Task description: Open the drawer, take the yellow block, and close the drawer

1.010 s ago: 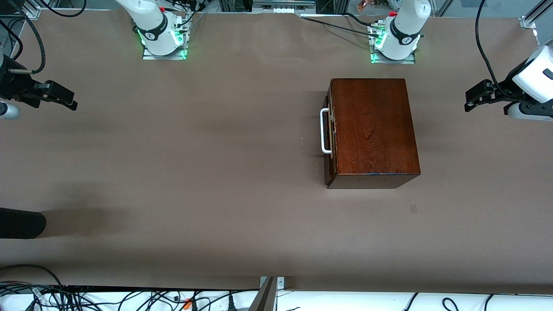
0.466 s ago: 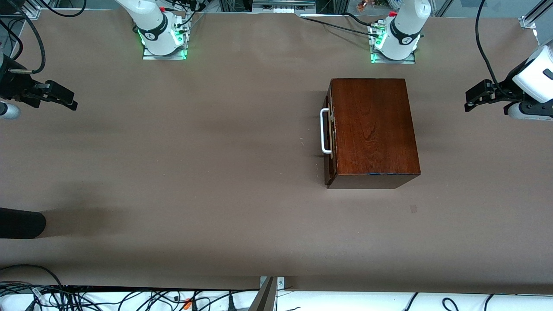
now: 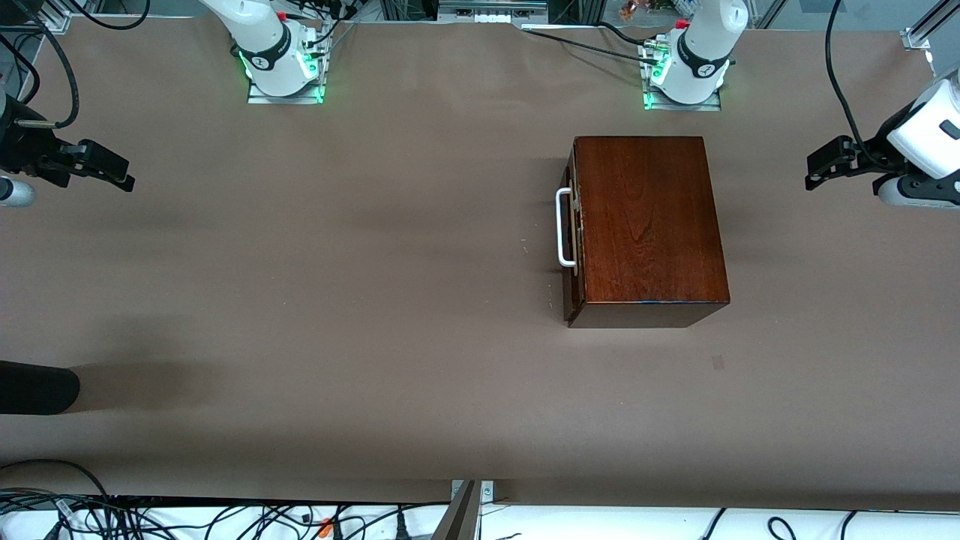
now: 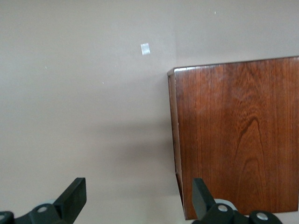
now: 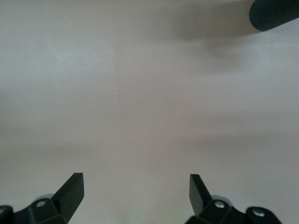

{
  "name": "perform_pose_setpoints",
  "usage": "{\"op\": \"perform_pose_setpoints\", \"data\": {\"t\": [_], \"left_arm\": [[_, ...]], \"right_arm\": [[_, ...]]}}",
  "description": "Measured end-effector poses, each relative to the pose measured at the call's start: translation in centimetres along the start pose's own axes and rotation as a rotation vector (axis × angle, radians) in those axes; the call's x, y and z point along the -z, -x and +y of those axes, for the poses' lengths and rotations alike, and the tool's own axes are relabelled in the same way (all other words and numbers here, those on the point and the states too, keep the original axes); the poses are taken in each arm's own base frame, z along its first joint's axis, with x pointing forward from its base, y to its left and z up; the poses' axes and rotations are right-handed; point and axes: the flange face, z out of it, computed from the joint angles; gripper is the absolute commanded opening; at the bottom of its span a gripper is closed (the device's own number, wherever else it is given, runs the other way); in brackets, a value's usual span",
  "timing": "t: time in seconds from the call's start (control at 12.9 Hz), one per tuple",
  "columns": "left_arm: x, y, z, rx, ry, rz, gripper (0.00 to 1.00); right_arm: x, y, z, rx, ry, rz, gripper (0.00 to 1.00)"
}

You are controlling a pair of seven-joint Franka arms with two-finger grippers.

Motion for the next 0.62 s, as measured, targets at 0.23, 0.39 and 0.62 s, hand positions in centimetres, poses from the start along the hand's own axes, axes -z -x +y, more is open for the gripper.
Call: {"op": "perform_pose_setpoints", "data": {"t": [0.23, 0.39, 0.62], "left_arm": [[-0.2, 0.2, 0.8, -0.014, 0.005, -0.024, 1.00], [-0.4, 0.4, 3.3, -0.058, 0.005, -0.047, 1.00], [-2.4, -0.1, 9.8, -0.168, -0.003, -0.093, 1.00]], "right_arm": [[0.0, 0.0, 0.0, 0.000, 0.000, 0.000, 1.00], [0.0, 0.0, 0.0, 0.000, 0.000, 0.000, 1.00], [0.0, 0.0, 0.0, 0.000, 0.000, 0.000, 1.00]]}}
